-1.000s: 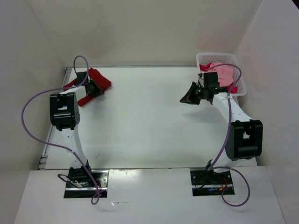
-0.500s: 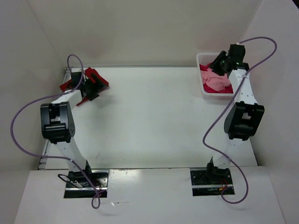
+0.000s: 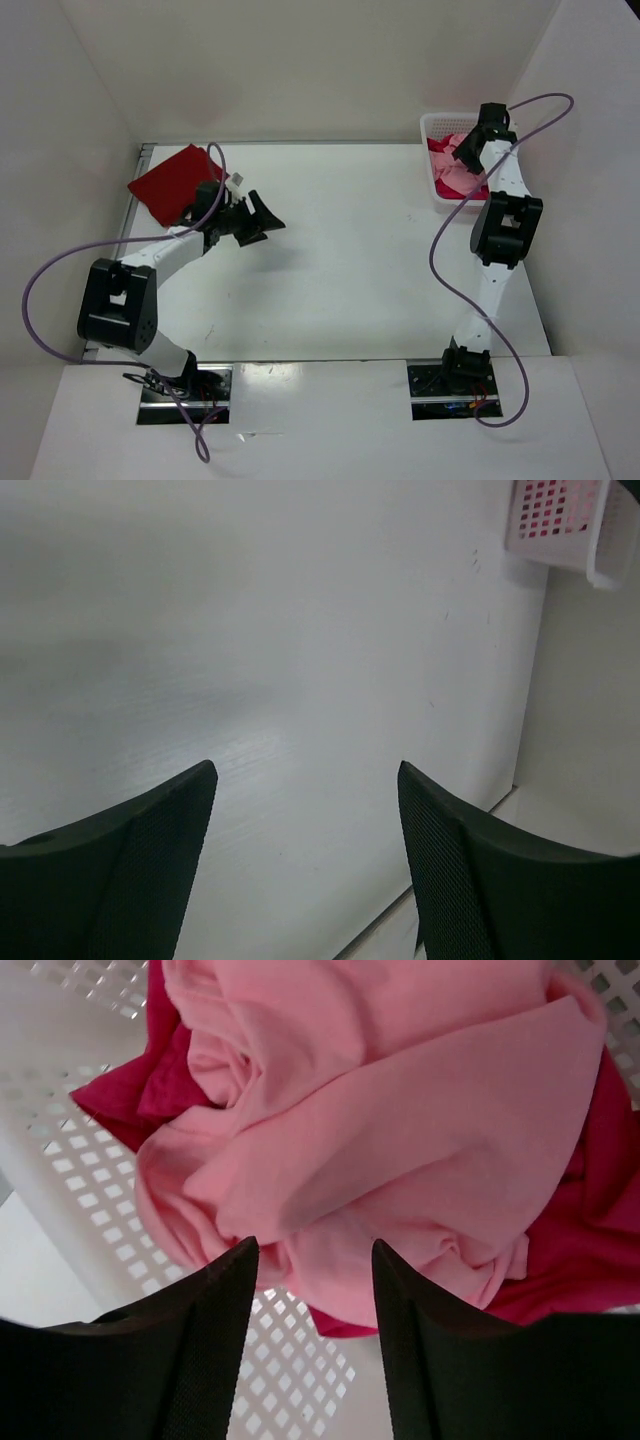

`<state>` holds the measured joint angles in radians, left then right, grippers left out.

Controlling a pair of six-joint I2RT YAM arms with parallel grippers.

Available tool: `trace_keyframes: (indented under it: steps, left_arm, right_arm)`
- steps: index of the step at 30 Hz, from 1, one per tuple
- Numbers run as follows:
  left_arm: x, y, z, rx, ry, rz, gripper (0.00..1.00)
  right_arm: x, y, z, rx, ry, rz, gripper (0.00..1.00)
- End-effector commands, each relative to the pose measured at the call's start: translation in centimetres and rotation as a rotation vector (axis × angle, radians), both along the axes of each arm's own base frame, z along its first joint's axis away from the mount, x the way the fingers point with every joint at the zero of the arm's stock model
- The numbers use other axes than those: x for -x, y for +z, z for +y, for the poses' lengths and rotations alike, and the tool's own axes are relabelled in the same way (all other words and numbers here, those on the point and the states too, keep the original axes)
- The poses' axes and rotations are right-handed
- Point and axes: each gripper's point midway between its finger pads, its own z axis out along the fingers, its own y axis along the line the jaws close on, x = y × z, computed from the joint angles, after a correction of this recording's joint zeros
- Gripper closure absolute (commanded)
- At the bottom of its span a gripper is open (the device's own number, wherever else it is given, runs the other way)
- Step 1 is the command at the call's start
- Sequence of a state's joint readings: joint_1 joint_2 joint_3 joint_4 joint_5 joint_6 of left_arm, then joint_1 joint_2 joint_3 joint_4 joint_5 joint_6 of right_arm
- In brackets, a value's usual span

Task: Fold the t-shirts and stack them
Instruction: Grab crumpled tshirt from bin with the right arm

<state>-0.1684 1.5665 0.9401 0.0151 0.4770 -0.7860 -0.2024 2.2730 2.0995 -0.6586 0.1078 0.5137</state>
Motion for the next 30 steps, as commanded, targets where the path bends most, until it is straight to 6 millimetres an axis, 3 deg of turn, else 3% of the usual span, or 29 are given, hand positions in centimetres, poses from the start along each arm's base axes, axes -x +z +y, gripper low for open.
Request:
trace_keyframes:
  steps: [1,2,3,5,6,7,9,11,12,14,15,20,21,22,23,26,28,30]
  left_arm:
    - [1.7,0.8,-0.5,0.027,-0.014,-0.018,0.2]
    - [1.9,0.7,-0.3,0.027,-0.002,-0.014,0.22]
    - [2.0,0.9,-0.3,0.027,-0.001,-0.014,0.22]
    - [2.4,0.8,0.2,0.003,0.016,-0.01,0.25]
    - [2.5,1.4,0.2,0.006,0.016,-0.025,0.25]
    - [2.5,1.2,0.3,-0.001,0.023,-0.018,0.27]
    - [2.5,2.2,0.3,0.003,0.023,-0.04,0.27]
    - [2.6,2.4,0.5,-0.003,0.031,-0.041,0.27]
    - [2.6,2.7,0.5,0.004,0.036,-0.045,0.27]
    - [2.6,3.1,0.5,0.006,0.036,-0.055,0.27]
    - [2.6,3.1,0.5,0.012,0.041,-0.05,0.27]
    - [3.0,2.9,0.7,0.001,0.052,-0.038,0.27]
    - [3.3,3.1,0.8,0.003,0.052,-0.046,0.27]
    - [3.2,3.5,0.9,-0.001,0.062,-0.062,0.27]
    - [3.5,3.1,1.0,-0.004,0.062,-0.05,0.27]
    - [3.6,3.0,1.1,-0.002,0.076,-0.047,0.27]
    - [3.8,2.6,1.2,-0.004,0.075,-0.038,0.27]
    - [3.8,2.6,1.2,-0.004,0.075,-0.038,0.27]
  right_arm:
    - [-1.2,1.3,-0.9,0.052,-0.029,-0.025,0.46]
    - [-1.6,1.8,-1.0,0.054,-0.03,-0.036,0.5]
    - [-1.8,0.5,-1.1,0.05,-0.029,-0.014,0.51]
    - [-2.4,0.7,-1.2,0.051,-0.029,-0.018,0.51]
    - [-2.3,-0.5,-1.2,0.045,-0.029,0.013,0.52]
    - [-3.0,0.2,-1.3,0.05,-0.029,-0.013,0.54]
    - [-3.5,0.3,-1.4,0.051,-0.029,-0.019,0.62]
    - [-3.6,0.5,-1.5,0.058,-0.023,-0.02,0.8]
    - [-3.6,0.9,-2.0,0.06,-0.032,-0.03,0.82]
    - [-3.8,0.9,-1.5,0.037,-0.01,-0.035,0.82]
    - [-3.8,1.3,-2.2,0.039,-0.021,-0.045,0.8]
    - [-1.5,-1.4,-1.2,-0.001,0.006,0.072,0.55]
    - [-1.2,-1.4,-1.1,0.0,0.006,0.068,0.55]
    - [-1.8,1.6,-1.3,0.021,0.005,-0.024,0.55]
    - [-0.6,-0.3,-1.2,0.018,-0.001,0.019,0.53]
    - [-0.2,-1.3,-1.1,0.009,-0.007,0.034,0.48]
    - [-0.2,-2.9,-1.1,-0.001,-0.007,0.076,0.48]
    - [-0.4,-3.0,-0.9,-0.01,0.002,0.071,0.52]
